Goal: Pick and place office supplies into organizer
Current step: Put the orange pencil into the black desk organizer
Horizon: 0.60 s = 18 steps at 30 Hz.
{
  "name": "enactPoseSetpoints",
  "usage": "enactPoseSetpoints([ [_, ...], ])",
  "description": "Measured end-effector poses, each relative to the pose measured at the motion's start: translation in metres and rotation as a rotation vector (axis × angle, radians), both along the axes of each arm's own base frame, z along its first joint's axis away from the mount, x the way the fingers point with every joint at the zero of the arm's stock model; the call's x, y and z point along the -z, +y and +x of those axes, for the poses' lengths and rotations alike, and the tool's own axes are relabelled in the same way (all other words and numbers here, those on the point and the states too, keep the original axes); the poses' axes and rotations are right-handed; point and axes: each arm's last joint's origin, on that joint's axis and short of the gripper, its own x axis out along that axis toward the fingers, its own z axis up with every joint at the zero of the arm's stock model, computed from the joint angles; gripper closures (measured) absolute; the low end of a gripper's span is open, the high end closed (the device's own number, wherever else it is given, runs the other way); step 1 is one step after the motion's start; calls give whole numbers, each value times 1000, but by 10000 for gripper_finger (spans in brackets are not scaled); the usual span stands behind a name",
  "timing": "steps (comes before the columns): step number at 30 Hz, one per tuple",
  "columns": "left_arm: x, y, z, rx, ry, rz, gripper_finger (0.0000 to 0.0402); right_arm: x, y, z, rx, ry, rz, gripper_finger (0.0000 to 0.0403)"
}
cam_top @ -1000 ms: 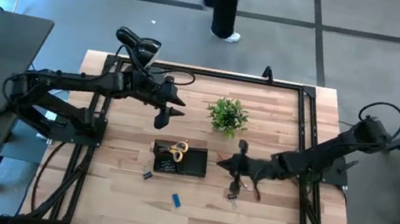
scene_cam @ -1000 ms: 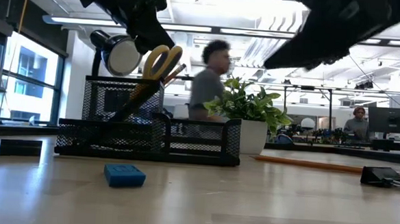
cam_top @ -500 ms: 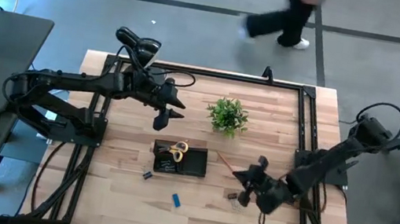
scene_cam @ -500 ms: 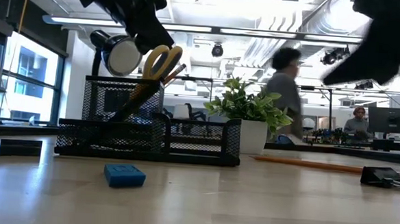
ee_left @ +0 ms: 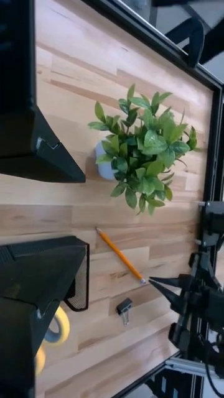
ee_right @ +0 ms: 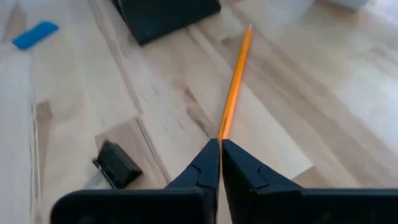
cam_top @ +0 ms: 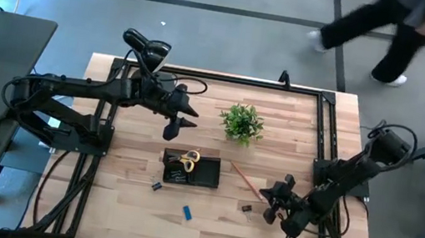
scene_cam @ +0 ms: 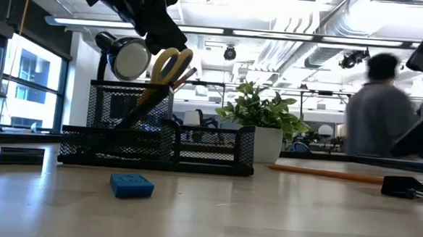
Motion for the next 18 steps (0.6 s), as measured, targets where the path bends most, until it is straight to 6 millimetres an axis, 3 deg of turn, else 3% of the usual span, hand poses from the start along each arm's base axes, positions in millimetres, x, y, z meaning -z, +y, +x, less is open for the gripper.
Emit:
enactPoseSetpoints([
  [10,0,0,0,-26,2,-43,236,28,7,7,-3,16,-25,291],
  [18,5,1,3,-26,17,-49,236,42,7,7,44,8,-69,296],
])
